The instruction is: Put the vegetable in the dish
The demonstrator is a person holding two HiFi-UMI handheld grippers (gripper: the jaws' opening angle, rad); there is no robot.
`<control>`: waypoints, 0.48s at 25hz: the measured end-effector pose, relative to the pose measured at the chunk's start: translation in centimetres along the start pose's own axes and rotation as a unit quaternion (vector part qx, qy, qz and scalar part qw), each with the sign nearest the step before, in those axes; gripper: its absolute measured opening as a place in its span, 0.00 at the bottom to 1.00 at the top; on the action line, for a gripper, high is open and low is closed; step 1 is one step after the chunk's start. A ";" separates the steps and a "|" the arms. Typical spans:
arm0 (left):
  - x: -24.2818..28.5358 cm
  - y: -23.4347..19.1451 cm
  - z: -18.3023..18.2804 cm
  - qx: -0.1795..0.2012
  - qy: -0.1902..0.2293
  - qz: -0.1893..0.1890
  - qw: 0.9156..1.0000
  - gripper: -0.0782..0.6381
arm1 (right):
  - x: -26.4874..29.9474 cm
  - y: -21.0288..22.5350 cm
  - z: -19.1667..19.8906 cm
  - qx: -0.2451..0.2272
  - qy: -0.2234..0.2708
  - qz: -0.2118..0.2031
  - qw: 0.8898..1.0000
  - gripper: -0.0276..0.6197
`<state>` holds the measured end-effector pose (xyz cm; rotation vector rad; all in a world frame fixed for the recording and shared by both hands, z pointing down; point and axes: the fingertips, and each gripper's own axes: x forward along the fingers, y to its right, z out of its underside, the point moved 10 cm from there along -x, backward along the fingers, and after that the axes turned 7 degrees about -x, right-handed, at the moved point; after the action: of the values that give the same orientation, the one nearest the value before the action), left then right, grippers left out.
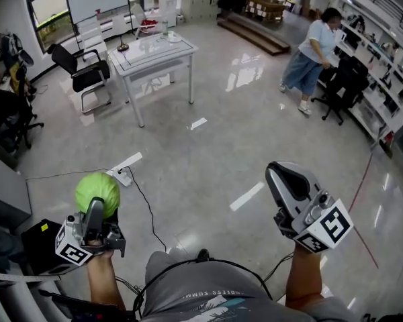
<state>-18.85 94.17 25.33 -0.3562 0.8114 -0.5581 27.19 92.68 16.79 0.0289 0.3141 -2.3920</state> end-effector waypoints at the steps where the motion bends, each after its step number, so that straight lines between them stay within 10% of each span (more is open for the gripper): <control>1: 0.6 0.5 0.2 0.004 -0.001 0.003 1.000 0.49 | -0.3 0.5 -0.4 0.001 -0.001 -0.005 1.000 0.05; 12: 8.0 -4.4 1.5 -0.024 -0.024 0.027 0.999 0.49 | 2.7 4.5 0.1 0.017 -0.005 0.007 1.000 0.05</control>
<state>-14.70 86.06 23.85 -0.3896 0.7869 -0.4787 28.22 87.65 15.63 0.0337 0.2668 -2.3824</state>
